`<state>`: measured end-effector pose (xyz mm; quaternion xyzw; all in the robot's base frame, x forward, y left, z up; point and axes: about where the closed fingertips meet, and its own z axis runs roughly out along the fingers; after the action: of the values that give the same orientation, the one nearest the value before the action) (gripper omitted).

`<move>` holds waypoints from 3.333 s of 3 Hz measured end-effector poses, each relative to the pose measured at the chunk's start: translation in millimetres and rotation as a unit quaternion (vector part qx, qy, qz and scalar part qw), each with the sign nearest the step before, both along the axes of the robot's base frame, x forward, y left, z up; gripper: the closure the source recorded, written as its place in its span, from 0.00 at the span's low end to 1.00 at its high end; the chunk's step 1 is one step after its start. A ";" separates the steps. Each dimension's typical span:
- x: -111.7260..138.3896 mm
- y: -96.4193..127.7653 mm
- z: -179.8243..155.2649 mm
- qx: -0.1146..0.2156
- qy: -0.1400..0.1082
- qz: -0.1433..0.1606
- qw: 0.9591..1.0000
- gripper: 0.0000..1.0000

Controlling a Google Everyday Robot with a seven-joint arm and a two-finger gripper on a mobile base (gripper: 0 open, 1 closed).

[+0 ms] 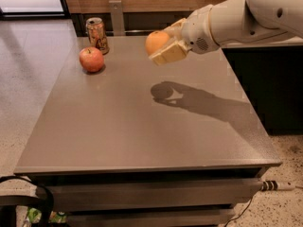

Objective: Move orange near orange can

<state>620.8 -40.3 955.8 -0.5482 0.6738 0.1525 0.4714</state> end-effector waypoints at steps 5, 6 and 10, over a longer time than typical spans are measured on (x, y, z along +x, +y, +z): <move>134.6 38.5 -23.2 -0.034 -0.010 -0.030 0.999 1.00; 153.9 49.7 -38.9 -0.023 -0.006 -0.034 0.999 1.00; 189.1 117.2 -105.7 0.016 0.030 -0.017 0.999 1.00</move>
Offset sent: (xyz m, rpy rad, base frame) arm 0.0638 -0.0110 0.0071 0.0189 -0.0493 -0.0457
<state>809.9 76.9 850.2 -0.5242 0.6944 0.1715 0.4622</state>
